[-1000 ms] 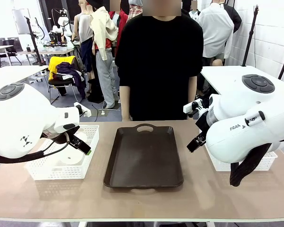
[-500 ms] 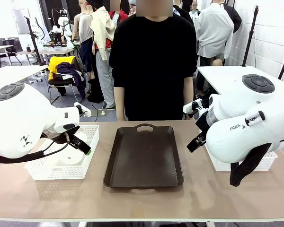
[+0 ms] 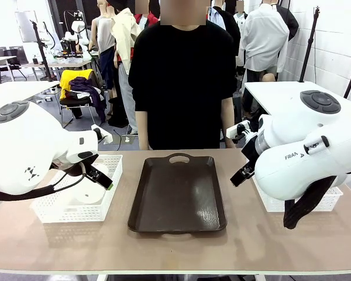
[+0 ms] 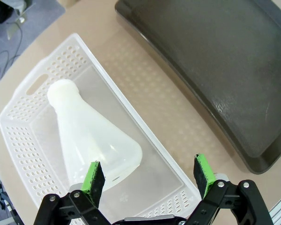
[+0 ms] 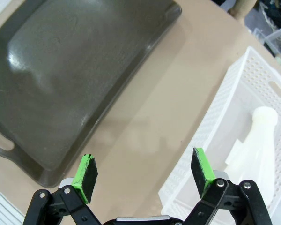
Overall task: Prepare the laboratory tools.
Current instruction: Pick up the Big flask that the person points to.
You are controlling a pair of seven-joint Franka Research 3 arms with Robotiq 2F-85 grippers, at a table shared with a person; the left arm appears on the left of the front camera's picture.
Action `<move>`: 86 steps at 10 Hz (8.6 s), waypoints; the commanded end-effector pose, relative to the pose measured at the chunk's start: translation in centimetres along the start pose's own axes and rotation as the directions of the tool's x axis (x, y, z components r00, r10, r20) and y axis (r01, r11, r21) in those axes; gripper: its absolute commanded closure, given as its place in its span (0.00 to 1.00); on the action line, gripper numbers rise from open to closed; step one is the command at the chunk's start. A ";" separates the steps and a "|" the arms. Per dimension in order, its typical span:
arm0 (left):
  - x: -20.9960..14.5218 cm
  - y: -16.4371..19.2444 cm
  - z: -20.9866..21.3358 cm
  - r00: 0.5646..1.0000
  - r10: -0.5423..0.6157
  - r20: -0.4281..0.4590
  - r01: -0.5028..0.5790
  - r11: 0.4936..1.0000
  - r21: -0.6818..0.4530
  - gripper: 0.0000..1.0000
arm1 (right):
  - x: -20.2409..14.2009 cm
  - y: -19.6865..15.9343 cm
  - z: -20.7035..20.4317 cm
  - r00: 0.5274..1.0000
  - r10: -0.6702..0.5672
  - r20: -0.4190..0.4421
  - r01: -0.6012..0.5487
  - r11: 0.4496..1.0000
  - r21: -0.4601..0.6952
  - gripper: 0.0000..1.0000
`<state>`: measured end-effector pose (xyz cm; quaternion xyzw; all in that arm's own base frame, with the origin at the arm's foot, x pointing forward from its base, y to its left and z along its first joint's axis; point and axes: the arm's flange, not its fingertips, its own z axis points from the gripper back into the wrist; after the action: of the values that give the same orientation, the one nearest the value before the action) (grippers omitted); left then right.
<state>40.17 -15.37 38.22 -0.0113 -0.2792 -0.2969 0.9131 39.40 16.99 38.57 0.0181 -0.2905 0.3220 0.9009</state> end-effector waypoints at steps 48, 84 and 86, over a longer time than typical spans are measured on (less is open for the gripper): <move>-5.5 23.2 1.6 0.783 0.472 -0.406 -0.466 0.013 -0.884 0.00 | -9.1 -25.9 4.9 0.724 -0.677 -0.131 0.437 0.303 0.847 0.00; -5.5 23.2 1.6 0.783 0.472 -0.406 -0.466 0.013 -0.884 0.00 | 5.4 -25.1 -11.3 0.692 -0.516 -0.506 0.506 0.846 -0.170 0.00; -5.5 23.2 1.6 0.783 0.472 -0.406 -0.466 0.013 -0.884 0.00 | 5.3 -25.0 -11.8 0.688 -0.518 -0.508 0.504 0.845 -0.179 0.00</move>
<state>48.63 6.80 39.98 -0.6729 -0.0145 -0.0795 0.7354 62.77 2.57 35.34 0.0075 -0.0183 0.0585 0.9981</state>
